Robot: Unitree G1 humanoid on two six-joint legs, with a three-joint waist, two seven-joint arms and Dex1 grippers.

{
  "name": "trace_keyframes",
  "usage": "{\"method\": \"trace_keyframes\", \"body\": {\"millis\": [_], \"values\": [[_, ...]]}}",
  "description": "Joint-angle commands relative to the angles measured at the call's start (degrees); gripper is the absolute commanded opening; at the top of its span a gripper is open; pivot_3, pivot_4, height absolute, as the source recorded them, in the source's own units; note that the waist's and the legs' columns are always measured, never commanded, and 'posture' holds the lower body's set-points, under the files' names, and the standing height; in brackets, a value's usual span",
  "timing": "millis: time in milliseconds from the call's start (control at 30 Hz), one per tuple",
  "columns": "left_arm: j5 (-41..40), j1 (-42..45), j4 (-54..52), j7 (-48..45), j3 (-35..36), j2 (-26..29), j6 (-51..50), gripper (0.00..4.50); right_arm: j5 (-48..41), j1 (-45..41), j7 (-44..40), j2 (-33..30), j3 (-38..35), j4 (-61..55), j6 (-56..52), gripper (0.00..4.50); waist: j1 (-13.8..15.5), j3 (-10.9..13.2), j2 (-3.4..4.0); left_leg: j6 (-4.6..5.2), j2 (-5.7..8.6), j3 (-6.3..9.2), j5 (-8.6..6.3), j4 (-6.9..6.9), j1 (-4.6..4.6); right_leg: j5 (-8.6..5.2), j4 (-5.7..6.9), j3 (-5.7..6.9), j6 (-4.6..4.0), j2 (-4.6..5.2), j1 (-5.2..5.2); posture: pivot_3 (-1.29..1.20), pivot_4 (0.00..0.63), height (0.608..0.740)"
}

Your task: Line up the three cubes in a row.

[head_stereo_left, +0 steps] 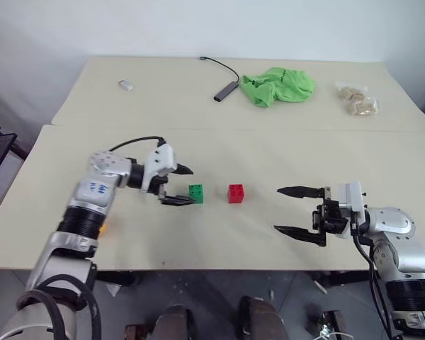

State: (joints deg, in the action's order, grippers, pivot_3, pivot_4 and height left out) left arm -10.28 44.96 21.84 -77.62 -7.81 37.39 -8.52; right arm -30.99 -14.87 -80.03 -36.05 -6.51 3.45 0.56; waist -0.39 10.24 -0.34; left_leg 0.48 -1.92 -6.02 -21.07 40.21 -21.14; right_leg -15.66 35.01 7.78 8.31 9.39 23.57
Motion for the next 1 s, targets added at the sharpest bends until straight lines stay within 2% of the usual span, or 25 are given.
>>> {"method": "trace_keyframes", "body": {"millis": [33,133,200,300,433,600,767,1000], "values": [[-8.0,-2.5,-5.8,-7.5,7.4,7.5,-1.5,4.44,-1.8,-3.1,-2.2,0.6,0.7,0.0,-0.3,4.50,-0.3,0.0,0.02,0.00,-0.01,-0.01,0.00,0.00,0.00,0.00,0.01,-0.01,0.00,-0.01,0.02,0.00,0.150,0.740],[-9.1,-8.1,-3.8,-6.2,15.4,14.2,2.4,4.44,-2.7,-6.8,-3.9,2.6,1.9,1.2,-0.4,4.50,-1.2,0.0,0.03,-0.01,-0.03,0.02,0.00,-0.01,0.00,-0.01,0.02,0.00,-0.01,-0.01,0.02,0.00,0.150,0.740],[-11.0,-13.4,-2.2,-2.9,22.2,16.1,3.0,4.44,-3.4,-8.8,-4.7,3.7,3.1,0.9,-2.0,4.50,-1.6,0.0,0.11,-0.01,-0.03,0.01,0.00,-0.10,0.07,-0.01,0.00,-0.02,-0.01,0.00,0.01,0.00,0.150,0.740],[-14.7,-22.9,-2.5,2.0,34.2,15.0,5.5,4.44,-3.8,-10.9,-5.3,5.8,5.0,0.2,-2.5,4.50,-1.2,0.0,0.12,-0.02,-0.05,0.09,-0.01,-0.13,0.05,0.00,0.02,0.03,-0.01,0.00,0.01,0.00,0.150,0.740],[-17.4,-45.8,-10.5,9.2,50.7,11.5,1.2,4.44,-2.0,-12.4,-6.1,8.8,9.7,-1.6,-2.1,4.50,-1.8,0.1,0.12,-0.02,-0.12,0.22,-0.10,-0.15,0.08,0.00,0.00,0.01,-0.01,0.02,0.02,0.00,0.150,0.740],[-21.2,-65.6,-18.1,12.4,62.1,5.4,-3.8,4.44,-2.4,-13.0,-6.1,9.6,12.4,-4.5,-3.5,4.50,-1.0,0.0,-0.07,-0.03,-0.13,0.21,-0.13,-0.03,-0.01,-0.01,-0.02,0.11,-0.01,0.02,-0.02,0.00,0.150,0.740],[-24.3,-74.2,-26.9,13.1,61.8,1.2,-6.8,4.44,-2.7,-14.0,-6.6,9.4,12.4,-3.9,-4.0,4.50,0.0,0.0,-0.09,-0.02,-0.11,0.47,-0.14,-0.03,0.07,-0.03,-0.05,0.01,-0.06,0.06,-0.09,0.00,0.150,0.740],[-20.5,-69.7,-32.4,21.4,51.9,-2.5,-4.8,4.44,-1.1,-14.5,-6.8,9.4,12.0,-1.5,-1.5,4.50,0.1,0.0,-0.04,-0.03,-0.10,0.49,-0.14,-0.06,0.09,-0.05,-0.02,-0.04,-0.11,0.04,-0.03,0.00,0.150,0.740]]}}
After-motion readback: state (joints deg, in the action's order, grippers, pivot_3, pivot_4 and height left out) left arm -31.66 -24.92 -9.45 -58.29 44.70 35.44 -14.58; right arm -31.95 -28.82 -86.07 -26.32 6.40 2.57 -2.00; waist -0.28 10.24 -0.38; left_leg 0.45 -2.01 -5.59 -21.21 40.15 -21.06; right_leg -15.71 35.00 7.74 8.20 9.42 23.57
